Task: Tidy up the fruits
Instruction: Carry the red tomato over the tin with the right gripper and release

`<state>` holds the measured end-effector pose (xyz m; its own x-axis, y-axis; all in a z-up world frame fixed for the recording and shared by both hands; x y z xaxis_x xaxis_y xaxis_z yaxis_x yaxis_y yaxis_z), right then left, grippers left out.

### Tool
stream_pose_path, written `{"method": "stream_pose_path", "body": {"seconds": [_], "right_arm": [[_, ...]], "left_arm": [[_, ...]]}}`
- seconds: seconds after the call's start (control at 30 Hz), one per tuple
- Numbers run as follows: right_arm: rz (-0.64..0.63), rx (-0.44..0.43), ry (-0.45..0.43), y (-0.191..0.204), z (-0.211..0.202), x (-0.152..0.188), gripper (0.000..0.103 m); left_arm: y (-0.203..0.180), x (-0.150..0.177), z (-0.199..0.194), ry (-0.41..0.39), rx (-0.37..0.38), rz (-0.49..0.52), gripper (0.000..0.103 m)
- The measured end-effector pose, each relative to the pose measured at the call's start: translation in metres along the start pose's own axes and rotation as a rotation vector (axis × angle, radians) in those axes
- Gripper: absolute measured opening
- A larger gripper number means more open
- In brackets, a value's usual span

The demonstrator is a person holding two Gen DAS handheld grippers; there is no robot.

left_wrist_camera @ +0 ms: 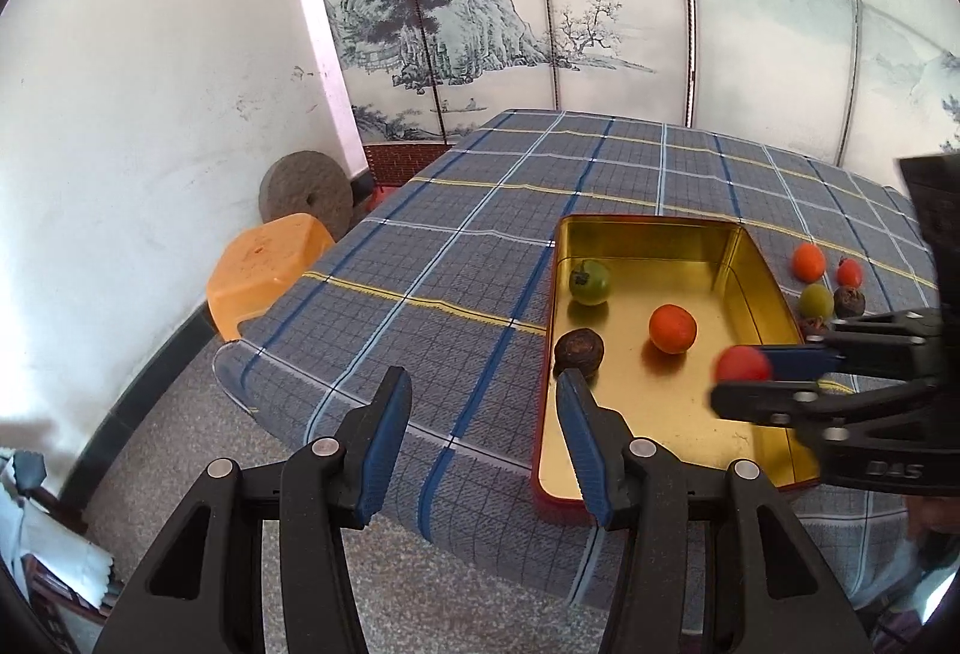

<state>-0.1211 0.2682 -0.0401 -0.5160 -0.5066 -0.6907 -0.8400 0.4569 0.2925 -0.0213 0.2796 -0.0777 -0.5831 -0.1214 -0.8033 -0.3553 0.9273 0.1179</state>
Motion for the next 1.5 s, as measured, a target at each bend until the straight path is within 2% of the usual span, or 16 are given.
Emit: {"method": "stream_pose_path", "body": {"seconds": [0.43,0.87,1.13,1.27,1.5], "right_arm": [[-0.012,-0.003,0.094,0.014,0.057,-0.007,0.029],[-0.008,-0.007,0.086,0.023,0.066,-0.015,0.031],[0.015,-0.028,0.008,0.028,0.043,-0.027,0.031],[0.028,-0.020,-0.055,0.024,0.017,-0.030,0.038],[0.070,0.086,-0.153,-0.018,-0.052,-0.011,0.046]], "left_arm": [[0.008,0.007,0.000,0.004,-0.034,0.028,0.052],[0.007,0.015,0.005,0.026,-0.032,0.041,0.052],[0.004,0.016,0.005,0.032,-0.031,0.051,0.052],[0.000,0.017,0.003,0.033,-0.031,0.064,0.052],[-0.011,0.014,-0.001,0.025,-0.027,0.095,0.052]]}}
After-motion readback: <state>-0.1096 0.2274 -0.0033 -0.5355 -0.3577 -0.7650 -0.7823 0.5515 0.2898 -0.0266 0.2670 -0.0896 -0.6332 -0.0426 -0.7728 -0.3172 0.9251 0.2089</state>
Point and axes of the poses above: each gripper's, at about its wrist camera, not at the fingertips, and z roughly the way its jaws point, y to its left, x to its underside, the point moved 10 cm from there along z, roughly the way its jaws point, and after that the axes turned 5 degrees about -y, right-handed, at the moved point
